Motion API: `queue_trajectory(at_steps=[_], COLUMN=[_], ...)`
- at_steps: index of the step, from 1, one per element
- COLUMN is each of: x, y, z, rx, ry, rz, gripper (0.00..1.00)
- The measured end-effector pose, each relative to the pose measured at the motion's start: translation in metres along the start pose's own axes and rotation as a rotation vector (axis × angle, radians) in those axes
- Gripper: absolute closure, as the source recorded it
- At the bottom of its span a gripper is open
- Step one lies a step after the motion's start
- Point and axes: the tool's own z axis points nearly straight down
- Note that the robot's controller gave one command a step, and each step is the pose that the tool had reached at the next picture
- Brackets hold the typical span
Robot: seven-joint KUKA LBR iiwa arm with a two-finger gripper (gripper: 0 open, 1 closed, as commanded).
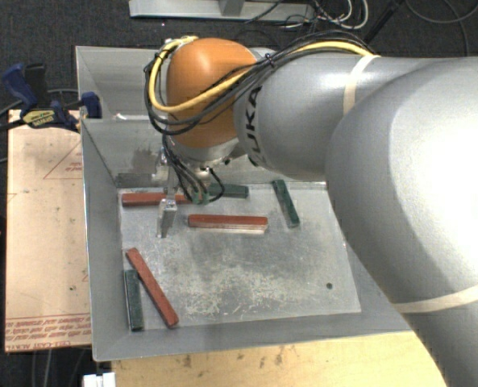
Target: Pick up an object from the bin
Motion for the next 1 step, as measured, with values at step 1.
queue_trajectory(at_steps=[1], x=[-0.0204], y=[0.0228], z=[0.0618], rx=[-0.006], ry=[-0.013], rz=[0.044], gripper=[1.0])
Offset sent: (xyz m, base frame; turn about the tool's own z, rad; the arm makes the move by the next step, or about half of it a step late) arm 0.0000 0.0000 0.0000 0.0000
